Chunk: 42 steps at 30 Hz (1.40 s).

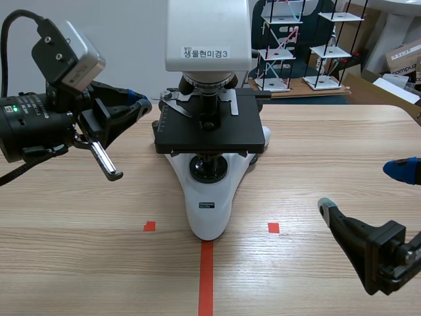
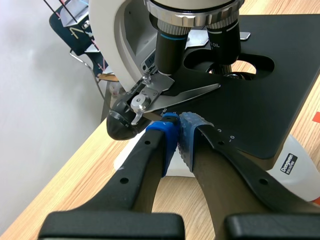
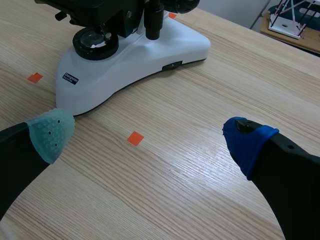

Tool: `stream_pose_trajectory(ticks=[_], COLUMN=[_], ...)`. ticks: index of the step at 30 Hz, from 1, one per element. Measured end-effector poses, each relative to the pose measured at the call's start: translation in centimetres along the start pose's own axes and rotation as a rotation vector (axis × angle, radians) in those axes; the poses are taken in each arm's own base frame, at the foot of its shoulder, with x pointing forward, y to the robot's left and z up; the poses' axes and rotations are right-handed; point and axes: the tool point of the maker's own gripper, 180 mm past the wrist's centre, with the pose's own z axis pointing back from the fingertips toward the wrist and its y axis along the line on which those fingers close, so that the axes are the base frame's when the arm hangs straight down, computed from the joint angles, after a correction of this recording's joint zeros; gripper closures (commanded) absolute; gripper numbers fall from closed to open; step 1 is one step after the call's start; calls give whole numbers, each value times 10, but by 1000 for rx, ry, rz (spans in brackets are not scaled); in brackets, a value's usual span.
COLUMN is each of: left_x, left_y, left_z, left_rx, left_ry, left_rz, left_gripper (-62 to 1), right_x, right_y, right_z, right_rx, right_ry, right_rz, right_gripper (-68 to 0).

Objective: Return to the home posture

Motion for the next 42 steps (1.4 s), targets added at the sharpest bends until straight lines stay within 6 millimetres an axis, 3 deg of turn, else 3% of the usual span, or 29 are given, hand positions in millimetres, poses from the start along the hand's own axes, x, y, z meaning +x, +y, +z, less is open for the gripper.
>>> stream_pose_trajectory(ticks=[3,9,13,19,29,35,42], left_x=[-2,-12,-18,-15,-23,-16,-23], left_y=[3,10,7,-16,-52,-58,-75], left_z=[7,39,64,92,117,135,150], left_rx=[20,105,172,261,310,357,360], left_ry=[-10,-52,-88,-118,-26,-56,-16], left_rz=[15,98,197,250,266,259,291], left_gripper=[-153,-406,-470,-612,-623,-623,-623], right_x=[0,0,0,0,0,0,0], right_y=[0,0,0,0,0,0,0], right_z=[0,0,0,0,0,0,0], right_rx=[0,0,0,0,0,0,0], right_ry=[0,0,0,0,0,0,0], right_rz=[0,0,0,0,0,0,0], right_gripper=[-667,-667,-667,-667,-667,-667,-667])
